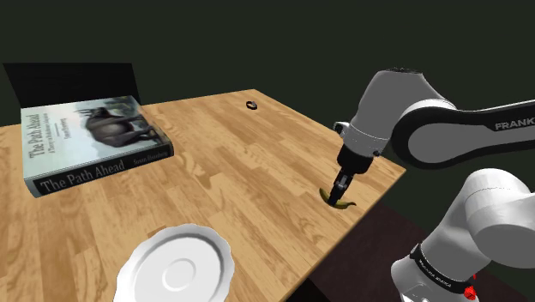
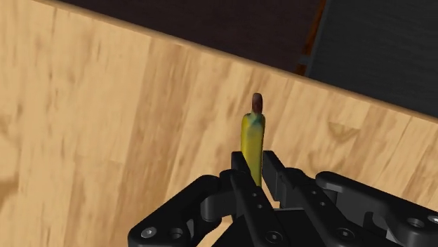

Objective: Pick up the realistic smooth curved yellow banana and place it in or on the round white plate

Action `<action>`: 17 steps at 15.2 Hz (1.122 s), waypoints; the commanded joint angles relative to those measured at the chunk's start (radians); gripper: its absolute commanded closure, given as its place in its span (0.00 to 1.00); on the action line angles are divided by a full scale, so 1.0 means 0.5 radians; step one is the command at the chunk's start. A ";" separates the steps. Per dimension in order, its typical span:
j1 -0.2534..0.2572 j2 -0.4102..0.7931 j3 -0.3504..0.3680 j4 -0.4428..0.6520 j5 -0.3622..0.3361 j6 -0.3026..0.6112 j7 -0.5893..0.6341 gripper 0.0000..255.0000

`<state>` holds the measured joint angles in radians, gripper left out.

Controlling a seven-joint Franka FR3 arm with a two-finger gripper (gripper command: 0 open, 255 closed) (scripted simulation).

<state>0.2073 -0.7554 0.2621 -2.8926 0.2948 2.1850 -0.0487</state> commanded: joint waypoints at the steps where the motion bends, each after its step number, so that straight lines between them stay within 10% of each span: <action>1: -0.006 -0.041 -0.012 0.036 -0.015 -0.078 0.005 1.00; 11: -0.029 -0.156 -0.062 0.232 -0.076 -0.387 0.029 1.00; 17: 0.039 0.213 0.209 0.494 0.034 -0.236 0.297 1.00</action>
<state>0.2234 -0.6802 0.3446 -2.6789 0.3062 2.0646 0.0731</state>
